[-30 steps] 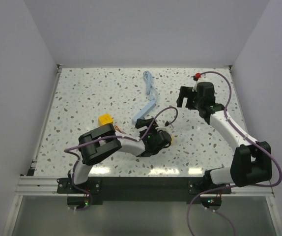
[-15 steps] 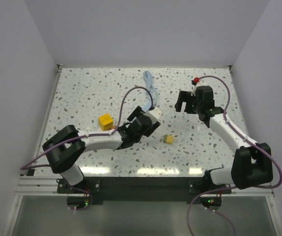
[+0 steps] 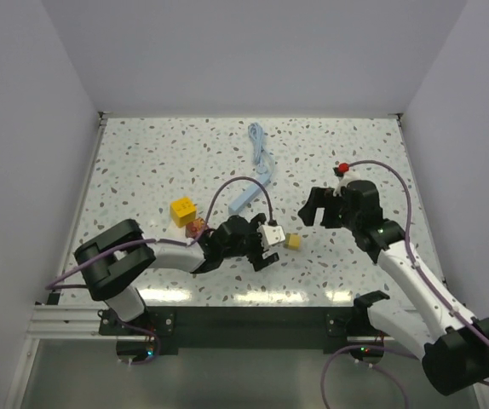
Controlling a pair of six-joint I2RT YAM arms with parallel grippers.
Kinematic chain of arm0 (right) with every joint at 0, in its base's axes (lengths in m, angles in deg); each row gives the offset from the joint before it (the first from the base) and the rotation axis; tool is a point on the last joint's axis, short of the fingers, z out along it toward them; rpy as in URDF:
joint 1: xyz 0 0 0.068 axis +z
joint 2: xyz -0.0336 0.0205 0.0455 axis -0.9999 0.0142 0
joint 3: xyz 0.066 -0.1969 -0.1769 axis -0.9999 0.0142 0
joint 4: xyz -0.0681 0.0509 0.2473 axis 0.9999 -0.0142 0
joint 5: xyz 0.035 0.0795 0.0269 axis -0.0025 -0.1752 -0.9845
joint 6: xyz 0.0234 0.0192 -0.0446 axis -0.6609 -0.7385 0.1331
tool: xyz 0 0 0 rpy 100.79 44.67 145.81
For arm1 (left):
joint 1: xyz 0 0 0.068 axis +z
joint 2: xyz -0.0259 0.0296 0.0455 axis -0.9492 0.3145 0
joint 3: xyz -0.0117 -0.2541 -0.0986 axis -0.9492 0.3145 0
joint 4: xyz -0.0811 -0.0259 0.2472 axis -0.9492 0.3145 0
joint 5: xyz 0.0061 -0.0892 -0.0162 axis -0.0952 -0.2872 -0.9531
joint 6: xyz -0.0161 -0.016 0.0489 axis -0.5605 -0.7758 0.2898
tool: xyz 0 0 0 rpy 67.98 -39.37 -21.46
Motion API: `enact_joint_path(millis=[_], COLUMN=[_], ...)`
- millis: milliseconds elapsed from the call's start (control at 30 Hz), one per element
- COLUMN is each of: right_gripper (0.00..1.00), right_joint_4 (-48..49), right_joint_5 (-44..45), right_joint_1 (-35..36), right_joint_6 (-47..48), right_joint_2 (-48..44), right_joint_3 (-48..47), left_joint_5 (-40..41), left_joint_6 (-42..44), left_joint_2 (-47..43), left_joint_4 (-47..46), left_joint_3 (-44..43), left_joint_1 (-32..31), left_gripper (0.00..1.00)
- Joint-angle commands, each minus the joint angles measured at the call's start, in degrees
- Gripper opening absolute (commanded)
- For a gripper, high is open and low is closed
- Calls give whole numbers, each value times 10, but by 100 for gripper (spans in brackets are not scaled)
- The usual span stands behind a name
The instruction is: Insert the plug
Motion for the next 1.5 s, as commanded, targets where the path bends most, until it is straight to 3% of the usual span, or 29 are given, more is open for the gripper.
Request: enact_joint_path(millis=[0, 167, 533, 1233, 1333, 1433, 1467], right_gripper=[97, 97, 98, 98, 98, 98, 98], right_joint_4=[-52, -89, -107, -98, -98, -96, -91], right_joint_5=[-35, -56, -74, -88, -91, -82, -80], right_joint_1=[-2, -2, -1, -3, -3, -3, -3], right_joint_6=[-13, 16, 42, 49, 49, 48, 47], right_joint_2=[-55, -54, -59, -50, -47, -48, -48], right_joint_3=[-3, -28, -40, -40, -39, -35, -31], left_joint_5=[-100, -167, -191, -185, -180, -159, -145], left_joint_6=[46, 85, 113, 95, 84, 62, 49], left_joint_2=[43, 95, 158, 210, 217, 233, 236], left_joint_4=[-66, -25, 29, -5, -13, -13, -16], left_joint_3=[-34, -97, -165, -173, -175, -184, -180], left_joint_1=[1, 2, 14, 15, 15, 15, 15], left_gripper=[89, 89, 86, 82, 78, 59, 49])
